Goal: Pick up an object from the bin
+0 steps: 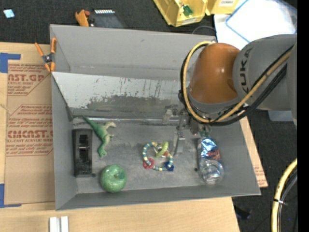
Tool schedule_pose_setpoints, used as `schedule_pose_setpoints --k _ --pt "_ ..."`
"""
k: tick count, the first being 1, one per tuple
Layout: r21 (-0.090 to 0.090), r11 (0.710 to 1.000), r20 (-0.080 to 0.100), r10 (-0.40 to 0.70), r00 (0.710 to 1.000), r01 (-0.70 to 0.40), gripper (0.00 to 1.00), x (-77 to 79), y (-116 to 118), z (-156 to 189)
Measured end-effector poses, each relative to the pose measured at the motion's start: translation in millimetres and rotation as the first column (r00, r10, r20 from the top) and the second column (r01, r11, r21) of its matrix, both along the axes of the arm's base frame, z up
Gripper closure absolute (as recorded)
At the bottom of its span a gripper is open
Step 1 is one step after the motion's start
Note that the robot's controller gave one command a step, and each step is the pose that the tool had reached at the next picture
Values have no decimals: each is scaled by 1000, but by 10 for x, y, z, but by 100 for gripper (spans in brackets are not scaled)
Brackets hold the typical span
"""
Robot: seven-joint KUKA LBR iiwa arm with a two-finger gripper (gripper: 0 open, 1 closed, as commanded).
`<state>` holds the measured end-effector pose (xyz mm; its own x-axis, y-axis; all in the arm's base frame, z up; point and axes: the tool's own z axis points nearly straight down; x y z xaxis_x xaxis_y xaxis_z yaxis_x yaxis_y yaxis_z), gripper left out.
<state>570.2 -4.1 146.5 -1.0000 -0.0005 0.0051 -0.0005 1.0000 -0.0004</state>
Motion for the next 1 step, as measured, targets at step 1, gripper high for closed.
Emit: schedule_pose_setpoints --k 1 --pt "0 1000 7 0 1000 0 0 14 -1 47"
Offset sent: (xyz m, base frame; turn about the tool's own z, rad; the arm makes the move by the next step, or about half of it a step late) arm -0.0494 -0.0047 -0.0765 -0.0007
